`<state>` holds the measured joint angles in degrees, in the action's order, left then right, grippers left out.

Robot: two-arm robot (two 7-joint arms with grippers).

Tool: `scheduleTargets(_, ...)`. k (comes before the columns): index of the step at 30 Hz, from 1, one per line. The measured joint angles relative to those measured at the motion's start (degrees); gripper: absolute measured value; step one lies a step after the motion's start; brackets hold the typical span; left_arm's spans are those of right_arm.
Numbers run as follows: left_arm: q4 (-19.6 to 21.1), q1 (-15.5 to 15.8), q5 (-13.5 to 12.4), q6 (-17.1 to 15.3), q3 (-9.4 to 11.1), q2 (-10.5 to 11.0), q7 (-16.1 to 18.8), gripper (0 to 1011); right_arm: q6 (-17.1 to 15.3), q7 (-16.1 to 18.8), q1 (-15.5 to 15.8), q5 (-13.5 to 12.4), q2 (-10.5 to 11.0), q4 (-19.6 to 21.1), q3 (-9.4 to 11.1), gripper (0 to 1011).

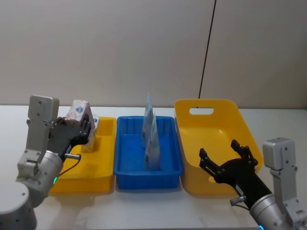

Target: Bimanual collaborative sorting of washing and personal care products

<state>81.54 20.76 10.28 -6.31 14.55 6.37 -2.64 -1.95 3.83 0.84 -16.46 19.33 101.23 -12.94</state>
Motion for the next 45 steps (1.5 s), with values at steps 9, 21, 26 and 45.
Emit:
scheduleTargets(9, 6.6, -2.0, 1.3, -1.6, 0.5, 4.6, -7.1, 407, 0.0, 0.0, 0.0, 0.0, 0.0, 0.0, 0.0, 1000)
scheduleTargets(21, 13.3, -4.3, 4.4, -3.4, 0.9, 11.1, -16.4, 407, 0.0, 0.0, 0.0, 0.0, 0.0, 0.0, 0.0, 1000)
scheduleTargets(26, 15.6, -5.1, 6.2, -3.7, 1.0, 14.0, -20.9, 407, 0.0, 0.0, 0.0, 0.0, 0.0, 0.0, 0.0, 1000)
scheduleTargets(45, 16.9, -4.1, 11.7, -1.4, 3.6, 21.1, -37.0, 407, 0.0, 0.0, 0.0, 0.0, 0.0, 0.0, 0.0, 1000)
